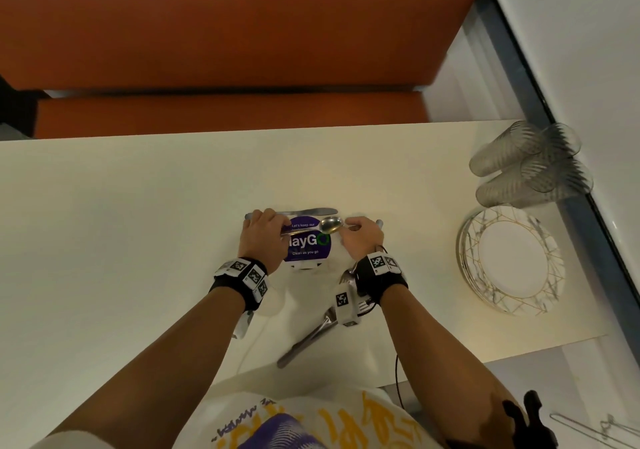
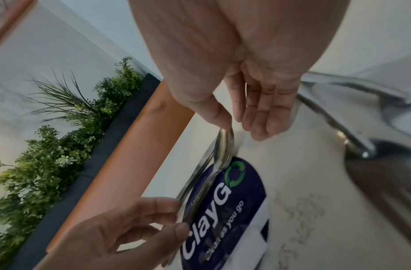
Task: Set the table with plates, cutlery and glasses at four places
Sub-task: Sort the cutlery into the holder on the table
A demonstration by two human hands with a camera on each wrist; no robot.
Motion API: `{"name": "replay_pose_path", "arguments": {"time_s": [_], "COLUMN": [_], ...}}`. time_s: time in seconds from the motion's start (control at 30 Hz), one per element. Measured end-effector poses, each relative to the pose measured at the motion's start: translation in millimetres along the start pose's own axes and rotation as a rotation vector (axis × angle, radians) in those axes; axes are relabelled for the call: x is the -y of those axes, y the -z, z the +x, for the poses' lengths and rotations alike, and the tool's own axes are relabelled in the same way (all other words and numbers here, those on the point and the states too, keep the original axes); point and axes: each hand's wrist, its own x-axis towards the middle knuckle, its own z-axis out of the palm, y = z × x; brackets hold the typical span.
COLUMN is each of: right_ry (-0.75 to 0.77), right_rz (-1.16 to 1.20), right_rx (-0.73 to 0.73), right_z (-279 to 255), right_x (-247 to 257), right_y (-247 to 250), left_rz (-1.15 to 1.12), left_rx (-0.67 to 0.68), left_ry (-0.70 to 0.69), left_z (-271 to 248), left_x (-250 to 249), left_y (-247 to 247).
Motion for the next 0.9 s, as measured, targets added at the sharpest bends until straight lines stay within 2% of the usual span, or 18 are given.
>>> {"name": "replay_pose_path", "arguments": {"time_s": [0.2,0.37,0.5,0.7,0.8,0.9], "right_ry": [0.076,0.197,0.413,0.597,0.64,0.661], "right_rz": [0.042,-0.15,-0.533,-0.887,-0.943,-0.895], "right_rx": [-0.012,0.018,0.08,0.176,0.201,0.184], "right_z": [-15,-29,-35,-28,-25,-23], "right_x": [-20,-48,-63,-52,-44,-31], "right_y": [22,32,26,32,37,48], "left_rz": [-0.076,-0.273,-0.26,-0.248,-0.271,-0.335], "left_rx": [-0.091,0.112,0.21,0.199,0.163,0.076], "left_ry": [-0.067,-0.081,-0.091,-0.046,0.025,0.11], "left_z": [-21,-46,-66,-78,-79,-80], "left_x": [-10,-36,-50,-52,-50,-51], "left_y": [3,-15,-33,-35,-27,-20]}}
